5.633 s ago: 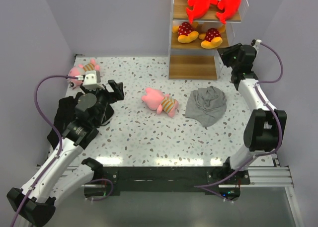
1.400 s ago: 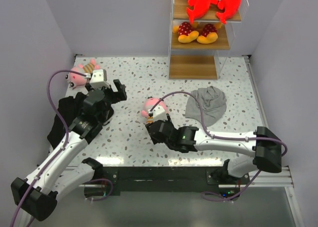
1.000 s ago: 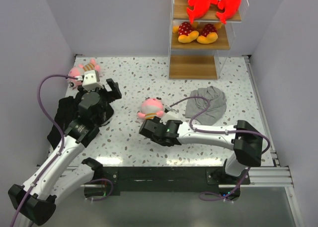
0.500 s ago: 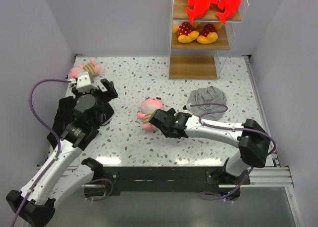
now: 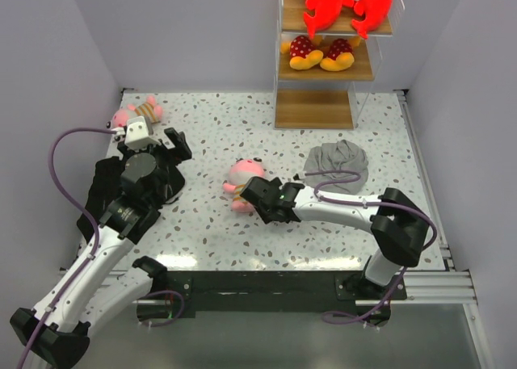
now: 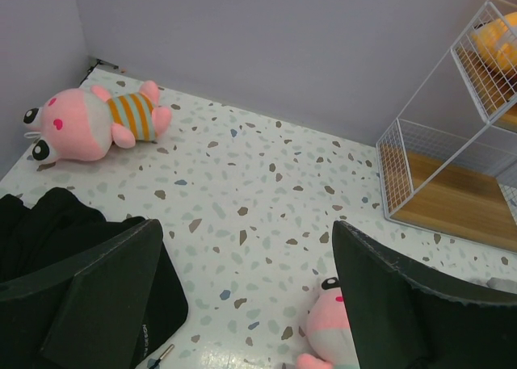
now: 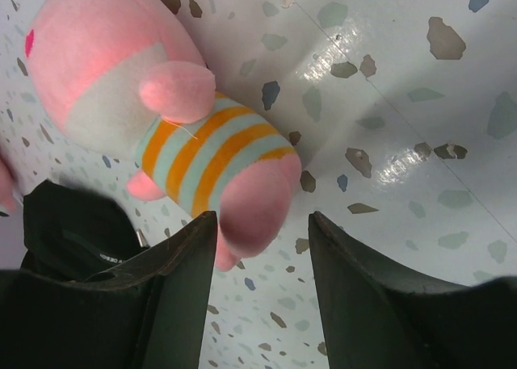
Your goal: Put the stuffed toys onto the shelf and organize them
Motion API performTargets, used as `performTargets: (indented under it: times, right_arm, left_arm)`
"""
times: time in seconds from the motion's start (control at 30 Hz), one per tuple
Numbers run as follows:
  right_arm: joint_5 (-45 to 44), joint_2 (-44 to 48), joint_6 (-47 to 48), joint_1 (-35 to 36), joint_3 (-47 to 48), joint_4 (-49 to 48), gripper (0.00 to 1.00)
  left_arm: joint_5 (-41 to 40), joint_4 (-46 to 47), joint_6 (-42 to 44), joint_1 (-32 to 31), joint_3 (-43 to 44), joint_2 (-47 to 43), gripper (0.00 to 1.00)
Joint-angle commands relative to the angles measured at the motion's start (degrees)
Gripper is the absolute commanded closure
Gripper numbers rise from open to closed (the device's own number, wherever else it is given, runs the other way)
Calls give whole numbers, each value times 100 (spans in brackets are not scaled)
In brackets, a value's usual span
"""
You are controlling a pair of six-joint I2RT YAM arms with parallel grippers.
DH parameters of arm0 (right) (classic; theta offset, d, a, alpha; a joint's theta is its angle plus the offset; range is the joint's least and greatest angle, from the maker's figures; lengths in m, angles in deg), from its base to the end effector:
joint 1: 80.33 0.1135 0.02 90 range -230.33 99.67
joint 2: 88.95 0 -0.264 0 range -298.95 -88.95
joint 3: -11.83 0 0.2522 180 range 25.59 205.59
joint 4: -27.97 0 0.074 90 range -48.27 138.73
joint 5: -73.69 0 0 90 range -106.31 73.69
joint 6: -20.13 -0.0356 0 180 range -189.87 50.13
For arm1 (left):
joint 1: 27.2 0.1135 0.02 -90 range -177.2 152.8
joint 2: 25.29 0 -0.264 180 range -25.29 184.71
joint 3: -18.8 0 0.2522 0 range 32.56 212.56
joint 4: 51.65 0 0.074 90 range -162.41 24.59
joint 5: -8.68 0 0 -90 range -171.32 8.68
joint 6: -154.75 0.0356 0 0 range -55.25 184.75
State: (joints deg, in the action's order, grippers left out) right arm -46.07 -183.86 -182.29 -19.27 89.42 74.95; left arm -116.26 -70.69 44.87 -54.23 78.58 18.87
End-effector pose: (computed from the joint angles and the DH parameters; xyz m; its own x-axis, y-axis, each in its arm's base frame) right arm 0.1746 0.2792 0.2069 -0.4397 0.8632 -0.2481 0.6531 0.4969 0.5715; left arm 0.1665 -0.0620 0.3592 -0.0035 -0.3112 -0.9504 -0.1466 0.9402 -0.3073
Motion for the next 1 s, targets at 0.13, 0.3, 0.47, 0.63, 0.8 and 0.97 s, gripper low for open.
performTargets:
  times: [0.13, 0.3, 0.47, 0.63, 0.8, 0.97]
  right_arm:
    - [-179, -247, -307, -68, 209, -131, 76]
    - [-250, 59, 288, -392, -169, -858, 100]
    - [-512, 780, 1212, -954, -898, -1870, 100]
    - [-1031, 1694, 2013, -1341, -1504, -2205, 100]
    - [-1050, 2310, 2591, -2035, -1646, -2187, 100]
    - [-541, 2328, 3559, -2826, -1576, -3126, 100]
  left_arm:
    - [-22, 220, 89, -13, -23, -39, 9]
    - [4, 220, 89, -13, -32, -39, 9]
    - [13, 220, 89, -22, -32, -30, 10]
    - [57, 229, 89, -13, -32, -22, 10]
    - [75, 229, 81, -22, -32, -13, 10]
    - [75, 229, 81, -22, -40, 5, 10]
